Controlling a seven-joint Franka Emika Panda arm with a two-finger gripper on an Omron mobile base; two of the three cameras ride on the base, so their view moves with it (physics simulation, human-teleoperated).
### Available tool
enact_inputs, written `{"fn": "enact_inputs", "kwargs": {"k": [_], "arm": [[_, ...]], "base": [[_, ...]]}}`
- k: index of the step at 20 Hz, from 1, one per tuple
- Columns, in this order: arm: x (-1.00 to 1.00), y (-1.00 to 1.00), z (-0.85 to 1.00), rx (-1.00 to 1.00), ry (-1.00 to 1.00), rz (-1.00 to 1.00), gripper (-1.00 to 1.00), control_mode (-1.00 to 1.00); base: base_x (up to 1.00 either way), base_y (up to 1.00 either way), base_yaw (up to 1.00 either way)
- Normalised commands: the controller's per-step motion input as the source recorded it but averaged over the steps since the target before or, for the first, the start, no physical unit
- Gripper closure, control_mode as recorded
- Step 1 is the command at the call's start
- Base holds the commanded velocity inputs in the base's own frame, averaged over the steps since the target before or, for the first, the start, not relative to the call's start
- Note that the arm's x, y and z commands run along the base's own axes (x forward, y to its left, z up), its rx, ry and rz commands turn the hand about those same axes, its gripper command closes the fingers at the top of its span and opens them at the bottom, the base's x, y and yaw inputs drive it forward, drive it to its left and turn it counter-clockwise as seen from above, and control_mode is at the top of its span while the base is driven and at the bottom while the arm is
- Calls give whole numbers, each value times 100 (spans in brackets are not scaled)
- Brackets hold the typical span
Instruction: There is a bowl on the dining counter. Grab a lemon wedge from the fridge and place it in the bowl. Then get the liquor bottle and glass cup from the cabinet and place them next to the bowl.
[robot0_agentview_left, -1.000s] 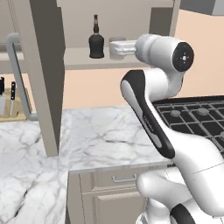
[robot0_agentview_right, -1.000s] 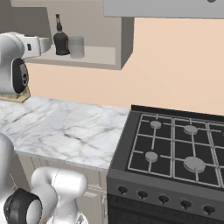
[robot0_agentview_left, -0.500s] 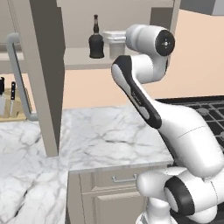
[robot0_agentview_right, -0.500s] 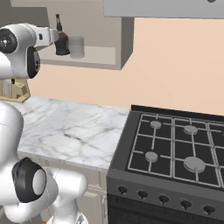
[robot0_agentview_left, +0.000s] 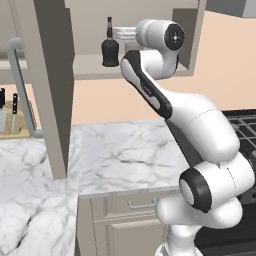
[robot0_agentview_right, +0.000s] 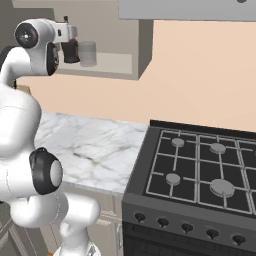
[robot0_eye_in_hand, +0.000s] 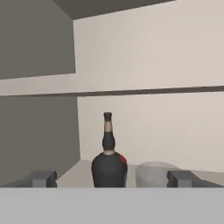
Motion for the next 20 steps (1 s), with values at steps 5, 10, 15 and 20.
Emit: {"fn": "enact_inputs", "kwargs": {"k": [5, 10, 15, 20], "arm": [[39, 25, 0, -1, 0, 0, -100, -100], [20, 31, -1, -4, 0, -1, -100, -100], [37, 22, 0, -4, 2, -9, -100, -100], [43, 28, 0, -7, 1, -6, -100, -100]], "base": [[0, 0, 0], [0, 0, 0], [0, 0, 0], [0, 0, 0]]}}
